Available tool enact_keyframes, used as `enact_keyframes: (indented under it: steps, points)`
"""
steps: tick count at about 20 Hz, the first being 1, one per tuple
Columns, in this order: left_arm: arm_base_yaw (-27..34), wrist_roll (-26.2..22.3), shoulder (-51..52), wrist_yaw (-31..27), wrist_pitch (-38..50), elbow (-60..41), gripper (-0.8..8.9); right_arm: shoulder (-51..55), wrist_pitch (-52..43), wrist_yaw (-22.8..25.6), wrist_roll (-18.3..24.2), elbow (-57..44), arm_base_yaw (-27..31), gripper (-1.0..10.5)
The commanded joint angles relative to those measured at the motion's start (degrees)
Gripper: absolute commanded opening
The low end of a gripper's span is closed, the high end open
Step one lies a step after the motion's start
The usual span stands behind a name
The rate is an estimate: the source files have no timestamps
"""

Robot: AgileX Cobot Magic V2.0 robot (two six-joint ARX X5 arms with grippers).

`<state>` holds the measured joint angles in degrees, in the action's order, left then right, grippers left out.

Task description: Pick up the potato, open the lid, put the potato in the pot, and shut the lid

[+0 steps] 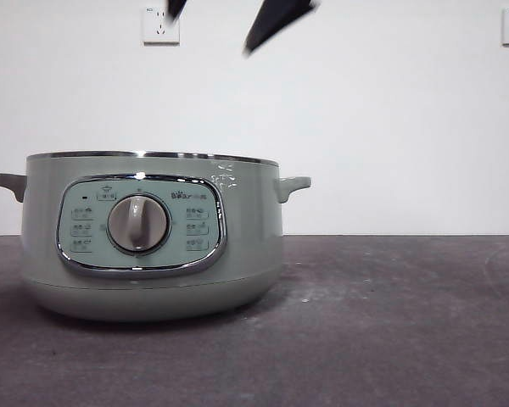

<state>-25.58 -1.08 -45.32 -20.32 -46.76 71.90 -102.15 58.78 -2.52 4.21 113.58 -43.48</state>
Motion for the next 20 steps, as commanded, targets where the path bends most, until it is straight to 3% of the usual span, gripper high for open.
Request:
enact_keyframes:
  steps: [1, 3, 8, 10, 16, 20]
  points:
    - [0.04, -0.66, -5.35, 3.48, 4.17, 0.70, -0.08, 6.49, 0.42, 0.04, -2.60, 0.09, 1.09, 5.9]
    - [0.04, -0.63, -11.47, 9.77, 7.04, 0.70, -0.08, 11.91, 0.57, 0.11, -4.22, 0.09, 1.42, 5.9]
    - [-0.02, 0.55, -24.35, 19.45, 15.19, 0.70, -0.08, 20.87, 1.55, 0.13, -4.39, 0.09, 1.42, 5.9]
    - [-0.09, 1.53, -27.98, 20.92, 17.66, 0.70, -0.08, 23.17, 2.95, 0.20, -4.79, 0.09, 1.42, 5.9]
    - [-0.44, 3.15, -33.27, 22.49, 22.58, 0.70, -0.08, 25.46, 6.95, 7.19, -4.79, 0.09, 1.42, 5.9]
    - [-1.01, 4.44, -35.56, 23.37, 23.23, 0.70, -0.08, 25.51, 9.07, 7.48, -4.79, 0.09, 1.42, 5.9]
